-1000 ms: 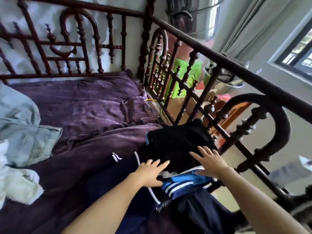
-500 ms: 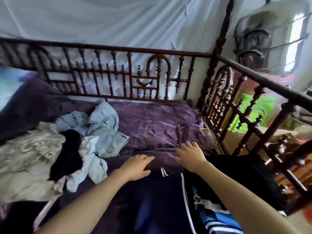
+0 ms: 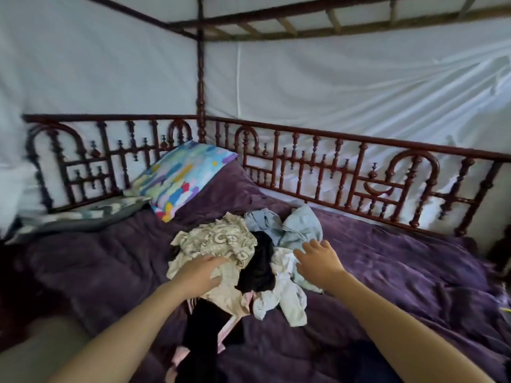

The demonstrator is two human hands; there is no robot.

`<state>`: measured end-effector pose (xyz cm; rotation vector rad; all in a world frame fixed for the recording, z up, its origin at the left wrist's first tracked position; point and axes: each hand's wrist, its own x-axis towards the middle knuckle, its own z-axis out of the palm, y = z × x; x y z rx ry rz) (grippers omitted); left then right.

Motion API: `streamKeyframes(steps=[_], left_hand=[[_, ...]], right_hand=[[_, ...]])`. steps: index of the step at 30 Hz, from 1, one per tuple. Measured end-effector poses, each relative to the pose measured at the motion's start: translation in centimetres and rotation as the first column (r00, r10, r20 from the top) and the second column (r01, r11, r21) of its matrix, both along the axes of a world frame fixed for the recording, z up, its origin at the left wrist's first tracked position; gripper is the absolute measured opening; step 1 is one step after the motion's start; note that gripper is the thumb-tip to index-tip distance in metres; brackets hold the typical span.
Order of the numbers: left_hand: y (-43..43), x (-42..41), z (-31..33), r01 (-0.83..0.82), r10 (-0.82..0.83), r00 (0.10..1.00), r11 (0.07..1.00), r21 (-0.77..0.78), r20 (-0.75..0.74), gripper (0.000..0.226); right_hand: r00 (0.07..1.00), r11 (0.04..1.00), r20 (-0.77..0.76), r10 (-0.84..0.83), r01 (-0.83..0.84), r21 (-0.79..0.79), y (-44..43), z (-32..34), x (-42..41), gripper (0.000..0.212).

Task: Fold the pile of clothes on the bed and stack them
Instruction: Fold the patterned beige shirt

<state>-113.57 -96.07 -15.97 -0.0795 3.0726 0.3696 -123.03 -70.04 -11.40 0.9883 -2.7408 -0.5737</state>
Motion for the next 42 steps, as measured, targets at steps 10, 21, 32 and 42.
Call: streamKeyframes(steps=[10, 21, 32, 42], left_hand=[[-14.3, 3.6, -1.3, -0.084, 0.085, 0.995, 0.996, 0.021, -0.057, 0.044], [-19.1, 3.5, -7.2, -0.105, 0.099, 0.993, 0.988, 0.111, 0.066, 0.049], [-26.7, -2.5, -9.7, -0.307, 0.286, 0.943, 0.944, 0.117, 0.17, 0.047], [-24.7, -0.5, -17.7, -0.322, 0.198, 0.863, 0.924, 0.205, 0.466, 0.047]], right_hand=[[0.993, 0.994, 0.116, -0.008, 0.02, -0.106, -13.2, -6.0, 2.3, 0.037], [0.937, 0.99, 0.323, -0.129, 0.141, -0.011, -17.5, -11.3, -1.2, 0.035], [0.797, 0.976, 0.596, -0.097, 0.193, -0.1, -26.3, -21.0, -7.5, 0.04], [0.607, 0.964, 0.759, -0.236, 0.247, 0.102, -25.3, -28.7, -2.6, 0.039]])
